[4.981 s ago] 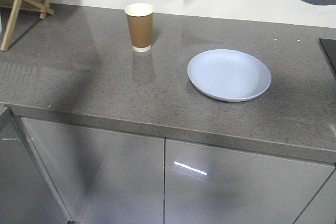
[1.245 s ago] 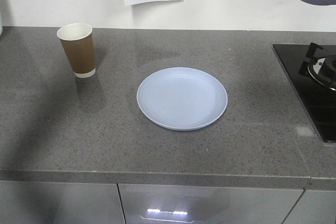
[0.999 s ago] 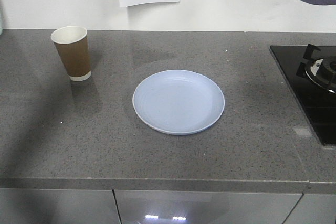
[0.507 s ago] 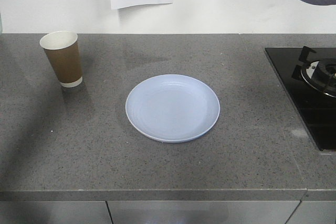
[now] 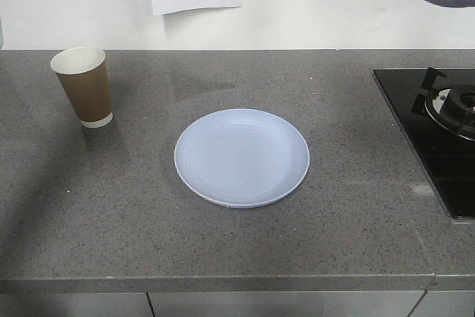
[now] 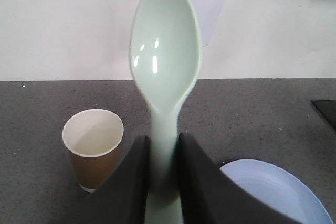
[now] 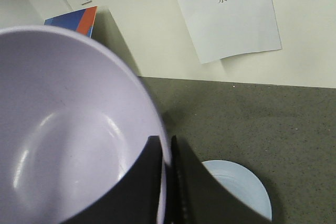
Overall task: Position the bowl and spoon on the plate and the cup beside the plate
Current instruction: 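Approach and center the base in front of the pale blue plate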
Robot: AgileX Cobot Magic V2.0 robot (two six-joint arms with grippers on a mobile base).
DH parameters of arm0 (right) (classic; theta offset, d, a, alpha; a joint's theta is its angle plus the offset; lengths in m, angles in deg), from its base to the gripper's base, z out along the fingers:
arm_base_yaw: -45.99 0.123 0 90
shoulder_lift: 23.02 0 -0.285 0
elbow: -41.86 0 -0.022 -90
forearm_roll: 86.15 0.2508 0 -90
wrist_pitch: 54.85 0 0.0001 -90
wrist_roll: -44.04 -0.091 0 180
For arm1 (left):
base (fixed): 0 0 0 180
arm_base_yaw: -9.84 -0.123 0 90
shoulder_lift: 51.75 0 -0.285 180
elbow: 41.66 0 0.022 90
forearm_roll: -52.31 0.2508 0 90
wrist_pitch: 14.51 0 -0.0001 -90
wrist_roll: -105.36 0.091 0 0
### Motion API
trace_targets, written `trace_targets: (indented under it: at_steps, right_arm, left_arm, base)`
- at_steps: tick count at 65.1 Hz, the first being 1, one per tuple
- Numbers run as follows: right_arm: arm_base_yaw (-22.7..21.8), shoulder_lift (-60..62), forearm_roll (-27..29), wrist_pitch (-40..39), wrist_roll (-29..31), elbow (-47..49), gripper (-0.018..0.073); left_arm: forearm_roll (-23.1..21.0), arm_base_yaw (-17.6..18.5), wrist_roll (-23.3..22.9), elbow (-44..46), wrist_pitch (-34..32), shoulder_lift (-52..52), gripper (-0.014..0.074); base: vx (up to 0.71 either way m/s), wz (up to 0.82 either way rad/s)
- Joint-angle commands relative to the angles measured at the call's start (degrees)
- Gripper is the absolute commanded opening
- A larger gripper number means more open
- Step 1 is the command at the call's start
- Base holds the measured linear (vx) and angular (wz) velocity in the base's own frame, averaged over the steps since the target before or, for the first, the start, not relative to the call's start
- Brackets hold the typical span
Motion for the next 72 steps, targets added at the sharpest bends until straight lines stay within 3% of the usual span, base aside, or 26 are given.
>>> trace_targets:
  at_steps: [1,72]
  right_arm:
    - [-0.3,1.5,4.5,-0.8,0.6,1.7,-0.0005]
    - [-0.3,1.5,4.5,-0.8,0.6,1.7,-0.0005]
  left_arm:
    - [-0.9,0.1,-0.1,1.6,-3.8,-1.3,-0.0006]
    - [-0.9,0.1,-0.1,1.6,-3.8,-1.3,-0.0006]
  base:
    - [0.02,0.0]
    - [0.03,-0.01]
